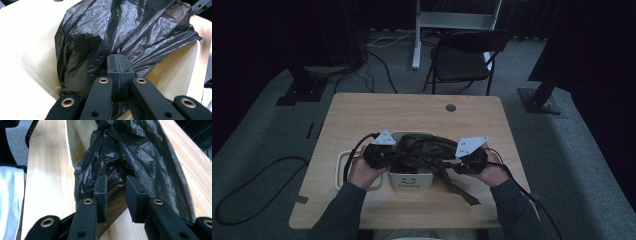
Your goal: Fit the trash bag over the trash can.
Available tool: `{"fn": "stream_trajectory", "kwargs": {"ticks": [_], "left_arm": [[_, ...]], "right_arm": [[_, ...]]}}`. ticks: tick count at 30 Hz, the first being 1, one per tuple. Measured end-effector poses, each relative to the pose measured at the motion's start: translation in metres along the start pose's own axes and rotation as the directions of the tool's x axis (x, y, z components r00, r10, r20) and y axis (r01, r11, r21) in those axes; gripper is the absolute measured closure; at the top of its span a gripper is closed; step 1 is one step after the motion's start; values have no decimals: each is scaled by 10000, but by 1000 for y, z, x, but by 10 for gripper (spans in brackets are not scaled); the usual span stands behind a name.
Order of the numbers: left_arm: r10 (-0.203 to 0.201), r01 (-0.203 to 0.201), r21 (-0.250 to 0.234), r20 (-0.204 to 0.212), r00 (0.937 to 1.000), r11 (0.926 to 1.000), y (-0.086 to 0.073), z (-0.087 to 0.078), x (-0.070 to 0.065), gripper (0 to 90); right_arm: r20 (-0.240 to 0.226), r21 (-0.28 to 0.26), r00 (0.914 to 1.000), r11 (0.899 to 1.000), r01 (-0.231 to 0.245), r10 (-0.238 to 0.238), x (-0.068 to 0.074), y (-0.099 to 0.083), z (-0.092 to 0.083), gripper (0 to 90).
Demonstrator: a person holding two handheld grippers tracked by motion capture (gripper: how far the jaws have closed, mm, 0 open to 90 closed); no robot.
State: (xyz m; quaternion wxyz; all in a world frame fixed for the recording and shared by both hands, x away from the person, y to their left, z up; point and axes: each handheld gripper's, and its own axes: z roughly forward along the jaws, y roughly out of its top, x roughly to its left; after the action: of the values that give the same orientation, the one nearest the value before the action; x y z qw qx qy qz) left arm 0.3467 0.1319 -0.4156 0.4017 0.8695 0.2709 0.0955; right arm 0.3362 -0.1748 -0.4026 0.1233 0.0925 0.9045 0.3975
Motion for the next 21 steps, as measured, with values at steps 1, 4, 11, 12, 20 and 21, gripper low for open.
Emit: {"fn": "stream_trajectory", "kwargs": {"ticks": [1, 4, 11, 12, 20, 21], "left_arm": [[-11, 11, -10, -4, 10000, 10000, 0, 0, 0, 900], [-60, 59, -80, -30, 10000, 10000, -1, -2, 0, 900], [-364, 363, -267, -5, 9993, 9990, -13, -10, 5, 900], [-458, 457, -316, -18, 9989, 9985, -15, -11, 6, 900], [-849, 847, -688, 1, 9964, 9940, -29, -27, 13, 900], [-883, 880, -741, -21, 9961, 9934, -31, -29, 13, 900]], "right_arm": [[3, 25, 10000, 10000, 22, -22, 0, 0, 2, 763], [61, 249, 9999, 9997, 89, -91, 0, 0, 7, 890], [216, 555, 9998, 9985, -19, 7, -1, -5, 5, 900], [242, 585, 9997, 9983, -16, 2, -1, -5, 4, 900], [359, 670, 9993, 9976, -159, 135, -4, -14, -2, 900], [378, 680, 9991, 9975, -201, 175, -4, -15, -3, 900]]}}
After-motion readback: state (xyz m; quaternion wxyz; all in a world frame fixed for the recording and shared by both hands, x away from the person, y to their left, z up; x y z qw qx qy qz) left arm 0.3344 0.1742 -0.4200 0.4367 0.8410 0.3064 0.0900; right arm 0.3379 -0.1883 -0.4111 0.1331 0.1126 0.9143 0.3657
